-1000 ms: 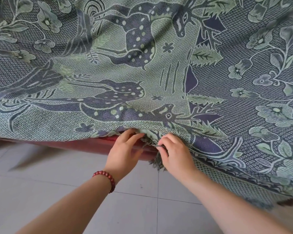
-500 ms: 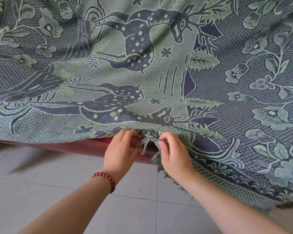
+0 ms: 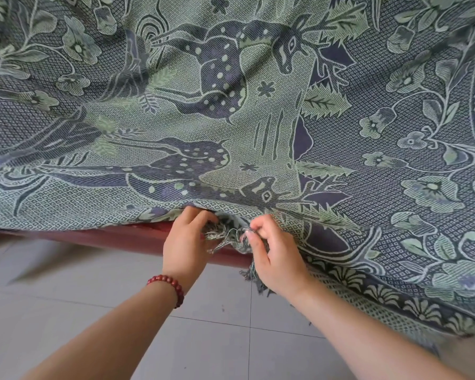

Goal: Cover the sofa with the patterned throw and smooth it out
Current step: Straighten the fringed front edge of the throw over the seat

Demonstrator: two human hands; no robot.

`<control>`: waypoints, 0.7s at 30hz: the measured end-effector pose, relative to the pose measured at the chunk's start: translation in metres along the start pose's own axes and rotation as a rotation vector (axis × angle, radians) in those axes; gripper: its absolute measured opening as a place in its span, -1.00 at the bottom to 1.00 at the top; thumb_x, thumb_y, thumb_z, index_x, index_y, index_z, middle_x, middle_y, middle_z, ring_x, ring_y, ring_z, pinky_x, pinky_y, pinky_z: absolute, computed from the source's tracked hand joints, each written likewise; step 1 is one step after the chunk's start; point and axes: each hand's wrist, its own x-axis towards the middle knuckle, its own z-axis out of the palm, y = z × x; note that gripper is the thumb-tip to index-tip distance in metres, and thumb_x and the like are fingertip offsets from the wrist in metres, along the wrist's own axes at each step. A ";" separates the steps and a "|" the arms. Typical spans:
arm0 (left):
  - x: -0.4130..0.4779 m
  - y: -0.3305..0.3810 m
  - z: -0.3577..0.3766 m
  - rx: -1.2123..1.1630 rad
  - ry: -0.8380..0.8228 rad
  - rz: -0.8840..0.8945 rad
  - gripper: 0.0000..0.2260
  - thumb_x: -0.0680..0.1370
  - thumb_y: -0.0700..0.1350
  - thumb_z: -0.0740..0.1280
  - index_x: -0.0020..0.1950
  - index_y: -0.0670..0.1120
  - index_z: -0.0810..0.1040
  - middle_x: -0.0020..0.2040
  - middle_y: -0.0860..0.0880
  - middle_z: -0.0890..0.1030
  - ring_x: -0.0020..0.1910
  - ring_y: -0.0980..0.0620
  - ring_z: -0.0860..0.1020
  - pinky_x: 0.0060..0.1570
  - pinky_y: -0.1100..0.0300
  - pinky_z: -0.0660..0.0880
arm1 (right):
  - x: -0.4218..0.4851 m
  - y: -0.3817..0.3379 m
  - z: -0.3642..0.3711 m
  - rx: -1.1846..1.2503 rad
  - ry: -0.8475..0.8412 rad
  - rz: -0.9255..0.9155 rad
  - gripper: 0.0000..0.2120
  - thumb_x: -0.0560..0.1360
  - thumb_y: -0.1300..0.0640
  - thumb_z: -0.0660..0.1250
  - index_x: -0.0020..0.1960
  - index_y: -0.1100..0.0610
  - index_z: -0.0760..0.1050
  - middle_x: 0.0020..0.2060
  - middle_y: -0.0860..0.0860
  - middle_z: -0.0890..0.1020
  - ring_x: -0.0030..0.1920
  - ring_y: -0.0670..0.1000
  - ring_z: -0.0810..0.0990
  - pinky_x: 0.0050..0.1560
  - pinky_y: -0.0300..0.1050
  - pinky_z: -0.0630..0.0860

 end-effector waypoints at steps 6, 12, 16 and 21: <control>-0.013 -0.017 -0.003 0.055 -0.209 0.160 -0.78 0.32 -0.31 0.46 -0.12 -0.05 0.68 -0.14 0.04 0.65 -0.19 0.00 0.61 -0.22 0.18 0.56 | -0.005 0.013 0.008 -0.116 -0.353 0.103 -0.94 0.57 0.19 0.20 -0.07 0.10 0.34 -0.50 -0.02 0.43 -0.50 -0.02 0.36 -0.46 -0.19 0.21; -0.009 -0.013 -0.023 -0.066 -0.093 0.273 -0.93 0.24 -0.15 0.51 -0.31 -0.06 0.68 -0.36 0.09 0.63 -0.33 0.19 0.53 -0.31 0.40 0.45 | 0.006 0.009 0.013 -0.084 -0.447 0.191 -0.89 0.56 0.18 0.20 -0.10 0.02 0.32 -0.45 0.07 0.49 -0.48 -0.01 0.31 -0.41 -0.09 0.22; -0.008 -0.016 -0.028 -0.181 -0.038 0.122 -0.83 0.26 -0.24 0.57 -0.27 -0.04 0.65 -0.36 0.14 0.62 -0.37 0.28 0.54 -0.32 0.51 0.42 | 0.013 0.005 0.008 -0.021 -0.394 0.164 -0.89 0.53 -0.04 0.25 -0.12 -0.05 0.37 -0.52 -0.01 0.43 -0.53 -0.08 0.29 -0.42 -0.09 0.25; -0.007 -0.015 -0.029 -0.202 0.008 0.024 -0.81 0.36 -0.29 0.46 -0.16 -0.01 0.61 -0.22 0.12 0.65 -0.27 0.13 0.62 -0.21 0.17 0.55 | 0.014 -0.010 0.007 -0.378 -0.354 0.158 -0.65 0.44 -0.14 0.37 0.18 -0.05 0.58 -0.15 -0.07 0.66 -0.21 -0.05 0.58 -0.22 -0.23 0.45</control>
